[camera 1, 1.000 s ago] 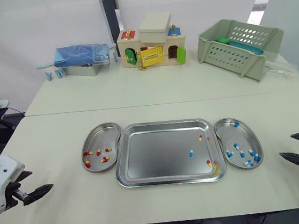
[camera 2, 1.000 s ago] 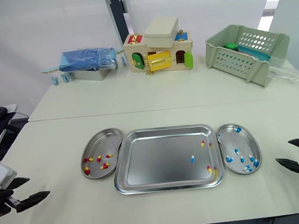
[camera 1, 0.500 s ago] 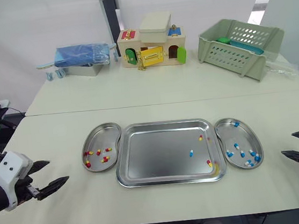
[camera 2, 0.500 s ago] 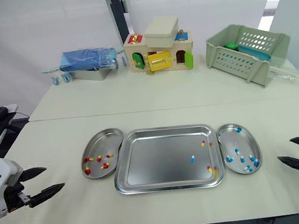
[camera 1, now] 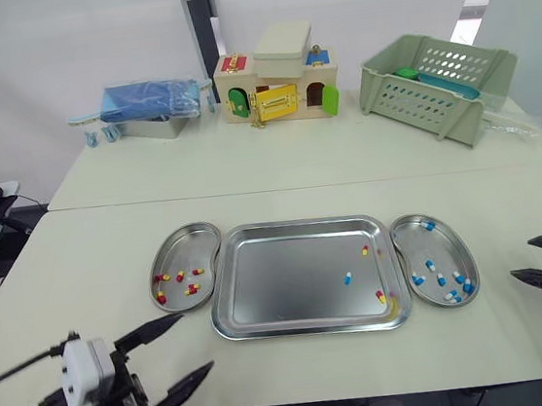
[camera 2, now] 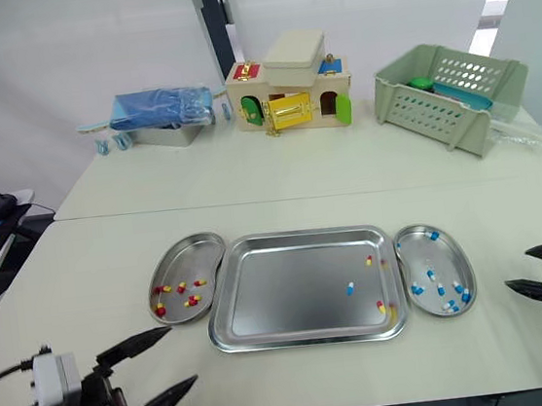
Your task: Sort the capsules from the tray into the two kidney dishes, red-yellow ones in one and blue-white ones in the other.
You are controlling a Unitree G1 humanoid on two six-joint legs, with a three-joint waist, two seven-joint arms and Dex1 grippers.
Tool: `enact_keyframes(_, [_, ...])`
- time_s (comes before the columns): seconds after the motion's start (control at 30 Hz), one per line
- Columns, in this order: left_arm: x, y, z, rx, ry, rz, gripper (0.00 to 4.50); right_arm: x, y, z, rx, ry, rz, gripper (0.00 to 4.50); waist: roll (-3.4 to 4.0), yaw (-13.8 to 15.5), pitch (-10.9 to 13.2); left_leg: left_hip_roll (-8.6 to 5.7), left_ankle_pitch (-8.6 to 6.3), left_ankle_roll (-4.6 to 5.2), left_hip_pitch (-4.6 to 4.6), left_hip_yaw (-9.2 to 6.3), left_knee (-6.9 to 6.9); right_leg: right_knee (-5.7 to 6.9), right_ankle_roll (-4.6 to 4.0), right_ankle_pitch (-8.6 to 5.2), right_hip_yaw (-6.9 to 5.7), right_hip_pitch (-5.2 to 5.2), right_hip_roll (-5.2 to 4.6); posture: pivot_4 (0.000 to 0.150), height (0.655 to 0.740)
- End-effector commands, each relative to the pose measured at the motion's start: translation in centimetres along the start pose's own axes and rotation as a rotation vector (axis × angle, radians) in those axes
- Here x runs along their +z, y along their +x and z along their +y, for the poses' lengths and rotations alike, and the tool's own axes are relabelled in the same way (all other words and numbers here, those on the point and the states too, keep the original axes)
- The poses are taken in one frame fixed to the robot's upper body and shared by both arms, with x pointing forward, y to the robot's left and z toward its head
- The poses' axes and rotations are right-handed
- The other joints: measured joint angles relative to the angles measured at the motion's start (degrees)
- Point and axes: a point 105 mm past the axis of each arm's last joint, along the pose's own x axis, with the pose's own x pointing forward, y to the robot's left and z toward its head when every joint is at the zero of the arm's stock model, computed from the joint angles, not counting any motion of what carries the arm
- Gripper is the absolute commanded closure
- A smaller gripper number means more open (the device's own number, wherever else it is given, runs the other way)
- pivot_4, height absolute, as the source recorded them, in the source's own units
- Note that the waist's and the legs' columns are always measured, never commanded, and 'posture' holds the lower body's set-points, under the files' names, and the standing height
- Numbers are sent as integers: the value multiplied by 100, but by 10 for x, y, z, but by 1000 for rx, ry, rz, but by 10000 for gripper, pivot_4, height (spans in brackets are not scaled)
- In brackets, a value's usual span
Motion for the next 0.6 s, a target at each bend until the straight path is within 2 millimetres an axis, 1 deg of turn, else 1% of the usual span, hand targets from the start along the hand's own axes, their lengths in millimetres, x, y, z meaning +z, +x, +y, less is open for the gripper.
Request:
enact_keyframes(0.03, [3, 1, -24, -44, 32, -102, 437, 14, -8, -8, -38, -40, -22, 0, 0, -2, 0, 0, 0, 0, 1, 0, 0, -1, 0, 0, 0, 1, 0, 1500, 7400])
enact_keyframes(0.07, [0, 1, -32, -61, 32, -125, 437, 15, -8, -9, -44, -38, -29, 0, 1, -6, 0, 0, 0, 0, 1, 0, 0, -1, 0, 0, 0, 2, 0, 1500, 7400])
enact_keyframes(0.13, [-3, 0, -39, -74, 47, -161, 437, 17, -8, -13, -68, -48, -32, 0, 1, 3, 0, -1, 0, 0, 3, 3, 1, -1, 0, 0, 2, 4, 0, 1500, 7400])
enact_keyframes(0.2, [-8, -2, -36, -24, 68, -197, 437, 19, -8, -18, -87, -50, -26, 0, 10, 7, -5, -2, 0, 0, 3, 1, 2, -1, 0, 0, 0, 4, 0, 1500, 7400])
enact_keyframes(0.23, [-13, -3, -41, -52, 96, -198, 437, 19, -9, -19, -90, -50, -19, 0, 12, 6, -6, -4, 0, 1, 2, 1, 4, -2, 1, 0, 1, 4, 0, 1500, 7400])
enact_keyframes(0.3, [-24, -5, -40, -15, 92, -195, 437, 21, -10, -21, -99, -66, -14, 0, 11, 6, -5, -4, 0, 1, 2, 1, 4, -3, 1, 0, -1, 5, 0, 1500, 7400])
enact_keyframes(0.37, [-28, -5, -41, 2, 85, -205, 437, 21, -10, -21, -91, -90, -4, 0, 10, 3, -5, -4, -1, 2, -1, 1, 3, -8, 1, 1, 0, 4, 0, 1500, 7400])
enact_keyframes(0.47, [-25, 1, -46, -6, 100, -242, 437, 22, -11, -19, -67, -108, 3, 0, 12, 4, -6, -4, -2, 3, 0, 0, 4, -7, 2, 1, 0, 4, -1, 1500, 7400])
enact_keyframes(0.6, [-18, 13, -47, 4, 108, -277, 437, 30, -15, -22, -72, -91, 0, 0, 14, -14, -6, -4, -2, 4, 1, 1, 5, -6, 4, 2, 3, 5, -1, 1500, 7400])
